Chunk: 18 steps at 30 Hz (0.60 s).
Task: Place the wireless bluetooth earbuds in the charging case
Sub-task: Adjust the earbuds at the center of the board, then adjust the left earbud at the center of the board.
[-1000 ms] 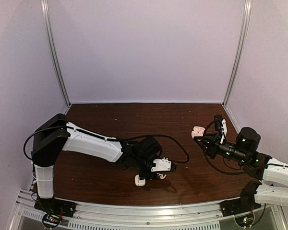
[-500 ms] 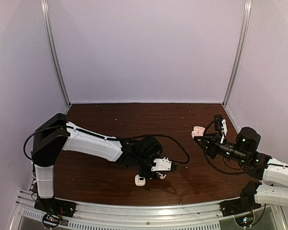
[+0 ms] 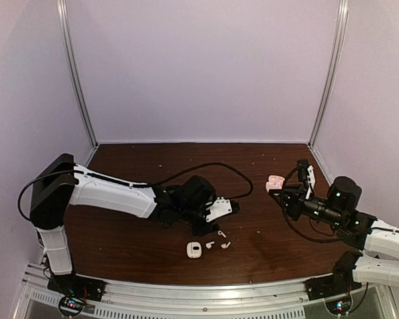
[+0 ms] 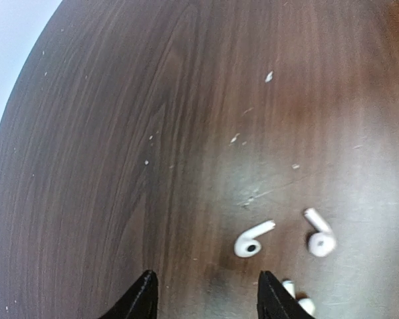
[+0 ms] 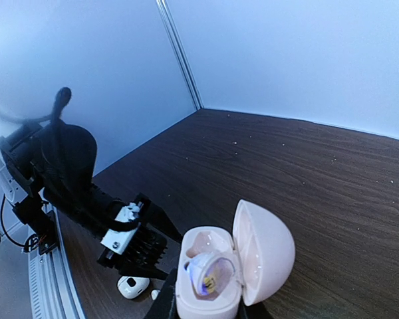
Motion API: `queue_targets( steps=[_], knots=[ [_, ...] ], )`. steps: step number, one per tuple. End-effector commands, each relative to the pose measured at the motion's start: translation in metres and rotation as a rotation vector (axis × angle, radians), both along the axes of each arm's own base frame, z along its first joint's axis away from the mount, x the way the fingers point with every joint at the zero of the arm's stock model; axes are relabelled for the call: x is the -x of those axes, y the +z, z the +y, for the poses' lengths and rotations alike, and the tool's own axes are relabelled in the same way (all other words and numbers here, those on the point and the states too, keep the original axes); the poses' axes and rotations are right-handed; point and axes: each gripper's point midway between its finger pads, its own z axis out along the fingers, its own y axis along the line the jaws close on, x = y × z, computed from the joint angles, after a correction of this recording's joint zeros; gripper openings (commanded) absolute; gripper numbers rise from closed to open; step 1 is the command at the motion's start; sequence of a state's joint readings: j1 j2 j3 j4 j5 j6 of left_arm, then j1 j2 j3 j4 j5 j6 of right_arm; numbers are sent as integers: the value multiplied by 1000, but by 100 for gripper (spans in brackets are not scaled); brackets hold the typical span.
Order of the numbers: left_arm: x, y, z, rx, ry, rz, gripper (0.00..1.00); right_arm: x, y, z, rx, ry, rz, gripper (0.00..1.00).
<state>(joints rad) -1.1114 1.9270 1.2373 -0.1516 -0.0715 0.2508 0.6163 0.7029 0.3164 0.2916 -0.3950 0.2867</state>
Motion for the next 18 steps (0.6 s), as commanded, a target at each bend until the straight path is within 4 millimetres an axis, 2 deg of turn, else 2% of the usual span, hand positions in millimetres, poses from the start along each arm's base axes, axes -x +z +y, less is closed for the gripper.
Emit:
queue_targets(
  steps=[1,3,7,12,18],
  knots=[
    [56,40,-28,159,-112,80,51,0,14,-2,-19,-5,-32,0],
    [72,34,-35,148,-166,130,50,0,15,-2,-24,-7,-33,0],
    [79,24,-49,127,-191,215,50,0,17,-2,-27,-7,-32,0],
    [75,14,-56,109,-159,241,53,0,20,-6,-24,-21,-35,0],
    [67,-11,-53,31,-102,258,54,-1,20,-7,-20,-29,-32,0]
  ],
)
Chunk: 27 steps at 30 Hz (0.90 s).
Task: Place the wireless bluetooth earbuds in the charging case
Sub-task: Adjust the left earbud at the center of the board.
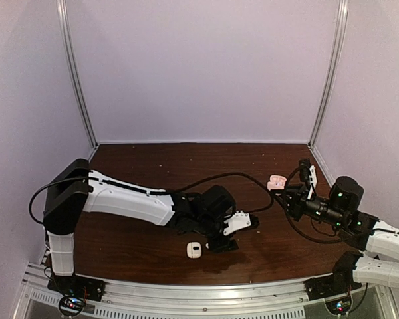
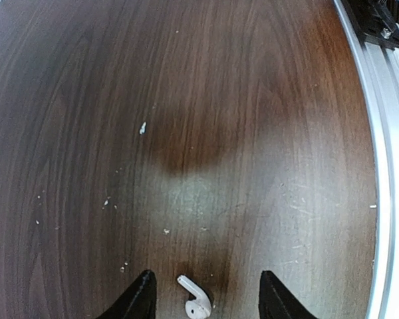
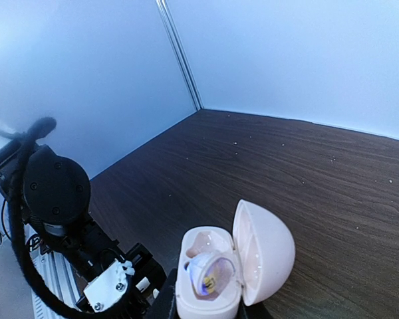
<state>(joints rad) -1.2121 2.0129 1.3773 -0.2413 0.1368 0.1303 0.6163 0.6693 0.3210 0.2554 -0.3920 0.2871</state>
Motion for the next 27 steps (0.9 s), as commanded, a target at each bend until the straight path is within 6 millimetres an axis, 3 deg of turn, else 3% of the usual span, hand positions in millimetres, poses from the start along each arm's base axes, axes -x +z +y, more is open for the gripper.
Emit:
queue_targets(
  steps=[1,14,27],
  knots=[
    [-6,-13,-1,-44,47,28,54,-4,17,-4,-19,-28,-30,0],
    [-8,-40,8,-108,64,84,53,-5,16,-7,-11,-42,-26,0],
    [48,-67,8,-202,-249,181,52,-5,16,-7,-9,-45,-25,0]
  ],
)
